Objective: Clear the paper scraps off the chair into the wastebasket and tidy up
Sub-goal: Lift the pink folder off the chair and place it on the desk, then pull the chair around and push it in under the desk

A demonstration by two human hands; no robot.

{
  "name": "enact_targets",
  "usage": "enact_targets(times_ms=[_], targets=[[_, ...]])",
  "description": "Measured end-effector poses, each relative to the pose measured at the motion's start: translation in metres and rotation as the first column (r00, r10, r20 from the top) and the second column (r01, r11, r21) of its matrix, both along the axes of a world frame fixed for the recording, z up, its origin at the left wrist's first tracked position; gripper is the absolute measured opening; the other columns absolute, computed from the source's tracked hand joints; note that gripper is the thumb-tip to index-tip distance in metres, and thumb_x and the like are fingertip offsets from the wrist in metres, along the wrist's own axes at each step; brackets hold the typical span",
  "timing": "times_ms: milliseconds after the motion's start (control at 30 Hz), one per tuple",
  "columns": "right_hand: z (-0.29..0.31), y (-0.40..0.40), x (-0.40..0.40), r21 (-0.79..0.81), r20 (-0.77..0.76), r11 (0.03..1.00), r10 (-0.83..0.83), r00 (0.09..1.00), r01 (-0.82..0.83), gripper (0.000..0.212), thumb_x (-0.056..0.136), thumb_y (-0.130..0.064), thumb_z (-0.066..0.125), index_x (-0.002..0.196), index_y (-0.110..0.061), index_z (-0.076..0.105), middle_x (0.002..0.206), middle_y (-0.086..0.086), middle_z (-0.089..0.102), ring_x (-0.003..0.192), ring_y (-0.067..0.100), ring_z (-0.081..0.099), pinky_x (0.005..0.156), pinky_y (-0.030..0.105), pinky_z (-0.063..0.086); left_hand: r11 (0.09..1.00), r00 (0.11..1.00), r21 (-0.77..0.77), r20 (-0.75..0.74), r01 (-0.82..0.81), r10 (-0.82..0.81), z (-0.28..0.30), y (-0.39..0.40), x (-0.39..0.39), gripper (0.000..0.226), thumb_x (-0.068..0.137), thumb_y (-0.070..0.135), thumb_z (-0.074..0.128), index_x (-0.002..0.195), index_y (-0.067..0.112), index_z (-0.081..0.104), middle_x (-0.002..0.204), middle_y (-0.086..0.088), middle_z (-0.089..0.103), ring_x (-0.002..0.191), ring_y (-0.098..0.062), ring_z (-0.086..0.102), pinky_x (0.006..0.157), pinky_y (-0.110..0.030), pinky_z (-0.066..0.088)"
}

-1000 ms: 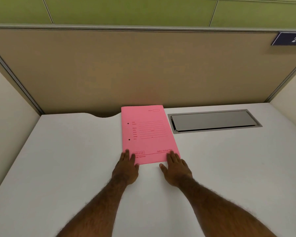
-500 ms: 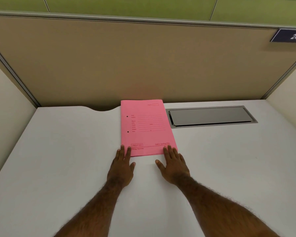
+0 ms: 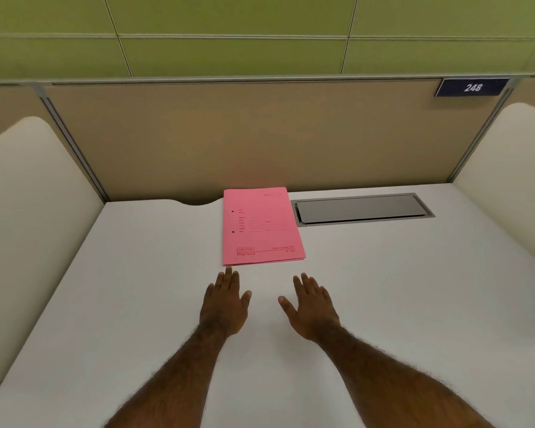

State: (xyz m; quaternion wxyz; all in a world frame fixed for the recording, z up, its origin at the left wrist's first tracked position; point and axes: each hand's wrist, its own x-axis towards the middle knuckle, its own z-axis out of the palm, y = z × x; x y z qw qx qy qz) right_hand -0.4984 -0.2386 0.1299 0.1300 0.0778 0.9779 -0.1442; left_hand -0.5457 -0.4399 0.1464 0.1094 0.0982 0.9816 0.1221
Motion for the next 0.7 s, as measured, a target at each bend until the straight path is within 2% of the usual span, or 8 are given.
enact_targets(times_ms=[433,700], targets=[[0.093,0.021,0.203,-0.052,-0.168,0.997,0.053,0.984,-0.063,0.08,0.094,-0.067,0.015,0.155,-0.015,0.015,0.164,0.008,0.009,0.152,0.023,0.003,0.121,0.042,0.001,0.999,0.999,-0.032,-0.042,-0.016,0.014,0.089,0.015,0.225,0.065,0.102,0.049,0.02,0.153,0.01,0.01,0.163,-0.009,0.001,0.15,-0.024,0.001,0.121,-0.043,0.004],[0.13,0.035,0.299,-0.052,-0.252,0.995,0.066,0.965,-0.081,0.078,0.095,-0.066,0.018,0.154,-0.015,0.02,0.163,0.008,0.015,0.151,0.024,0.008,0.122,0.044,0.004,0.999,0.996,-0.011,-0.077,-0.054,0.053,0.122,0.021,0.324,0.067,0.101,0.052,0.021,0.154,0.012,0.01,0.163,-0.008,0.0,0.15,-0.024,-0.001,0.122,-0.044,0.002]])
